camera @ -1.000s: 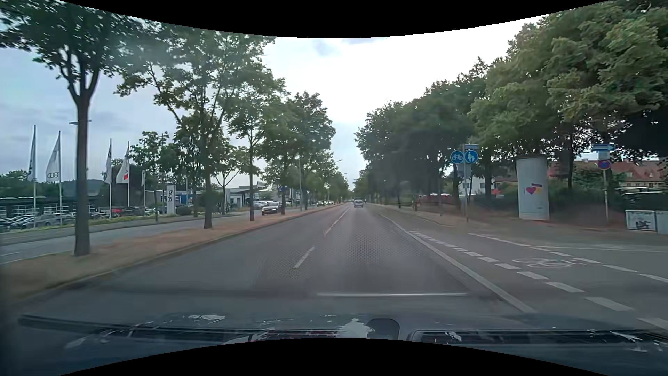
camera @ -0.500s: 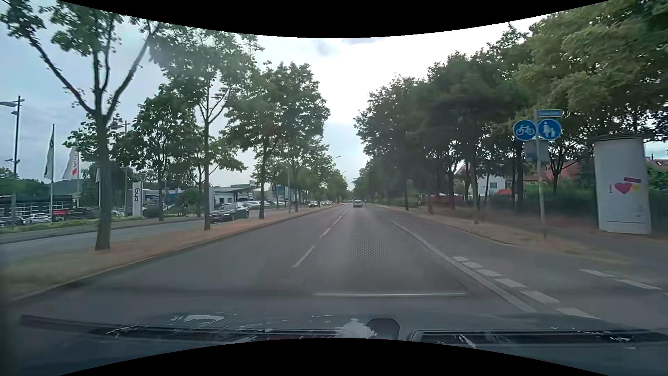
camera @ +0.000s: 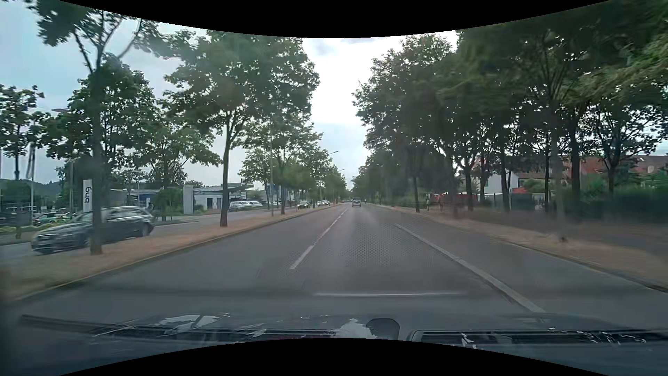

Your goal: Follow the waypoints while adhering to traffic rules and regulations

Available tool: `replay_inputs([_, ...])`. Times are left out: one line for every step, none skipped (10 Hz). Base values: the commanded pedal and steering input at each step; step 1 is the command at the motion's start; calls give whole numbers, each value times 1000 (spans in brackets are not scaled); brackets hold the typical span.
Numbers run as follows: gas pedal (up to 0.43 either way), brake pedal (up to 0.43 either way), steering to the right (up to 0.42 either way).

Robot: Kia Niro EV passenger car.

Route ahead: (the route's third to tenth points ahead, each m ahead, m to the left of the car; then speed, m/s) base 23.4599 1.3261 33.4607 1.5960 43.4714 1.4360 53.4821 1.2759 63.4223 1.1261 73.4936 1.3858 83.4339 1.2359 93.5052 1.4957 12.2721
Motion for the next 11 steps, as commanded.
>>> replay_inputs([98,0,0])
replay_inputs([98,0,0])
replay_inputs([98,0,0])
replay_inputs([98,0,0])
replay_inputs([98,0,0])
replay_inputs([110,0,0])
replay_inputs([110,0,0])
replay_inputs([138,0,0])
replay_inputs([157,0,0])
replay_inputs([157,0,0])
replay_inputs([157,0,0])
